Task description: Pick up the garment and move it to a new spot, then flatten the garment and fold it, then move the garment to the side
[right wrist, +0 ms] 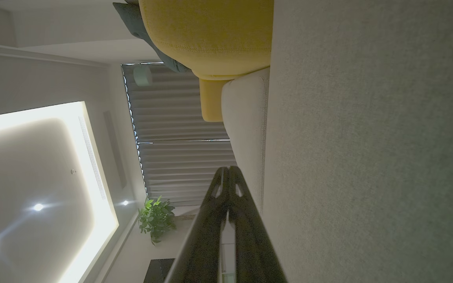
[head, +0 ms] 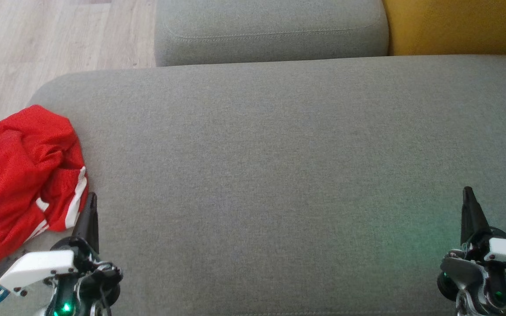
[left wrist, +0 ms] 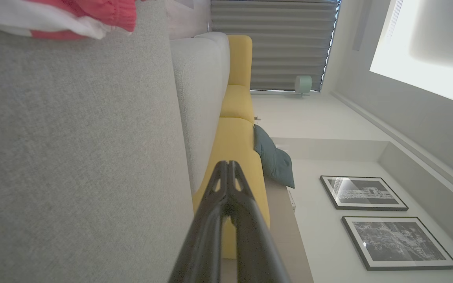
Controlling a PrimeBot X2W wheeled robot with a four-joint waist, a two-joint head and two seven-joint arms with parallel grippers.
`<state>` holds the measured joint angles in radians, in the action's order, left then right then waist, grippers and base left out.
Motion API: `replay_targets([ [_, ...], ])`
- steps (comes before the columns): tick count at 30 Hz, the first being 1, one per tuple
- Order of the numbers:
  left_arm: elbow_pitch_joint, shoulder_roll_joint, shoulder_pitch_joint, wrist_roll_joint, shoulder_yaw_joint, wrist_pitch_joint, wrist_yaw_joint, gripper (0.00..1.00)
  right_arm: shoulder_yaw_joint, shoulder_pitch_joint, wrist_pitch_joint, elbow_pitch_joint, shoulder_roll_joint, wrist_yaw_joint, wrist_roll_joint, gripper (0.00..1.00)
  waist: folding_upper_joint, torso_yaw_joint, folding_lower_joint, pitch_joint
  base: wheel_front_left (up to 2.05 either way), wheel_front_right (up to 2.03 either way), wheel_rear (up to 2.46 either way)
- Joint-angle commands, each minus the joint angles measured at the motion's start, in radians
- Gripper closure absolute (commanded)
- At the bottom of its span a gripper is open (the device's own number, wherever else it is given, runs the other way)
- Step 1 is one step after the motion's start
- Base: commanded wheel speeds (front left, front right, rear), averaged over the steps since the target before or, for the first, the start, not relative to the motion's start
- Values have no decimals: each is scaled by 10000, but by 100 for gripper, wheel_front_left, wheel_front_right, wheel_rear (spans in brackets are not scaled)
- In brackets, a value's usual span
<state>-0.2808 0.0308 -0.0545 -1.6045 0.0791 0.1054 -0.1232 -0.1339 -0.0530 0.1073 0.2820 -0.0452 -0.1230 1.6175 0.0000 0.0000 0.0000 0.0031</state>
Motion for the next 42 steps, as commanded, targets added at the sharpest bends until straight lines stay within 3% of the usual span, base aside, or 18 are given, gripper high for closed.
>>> replay_targets([
  [1,358,194,-535,-44,344,76,-75,100,198,-550,62,-372,-57,-77,-92,100,0,0,0,0,0,0,0],
  [42,358,194,-535,-44,344,76,-75,100,194,-550,65,-372,-54,-77,-96,100,0,0,0,0,0,0,0],
])
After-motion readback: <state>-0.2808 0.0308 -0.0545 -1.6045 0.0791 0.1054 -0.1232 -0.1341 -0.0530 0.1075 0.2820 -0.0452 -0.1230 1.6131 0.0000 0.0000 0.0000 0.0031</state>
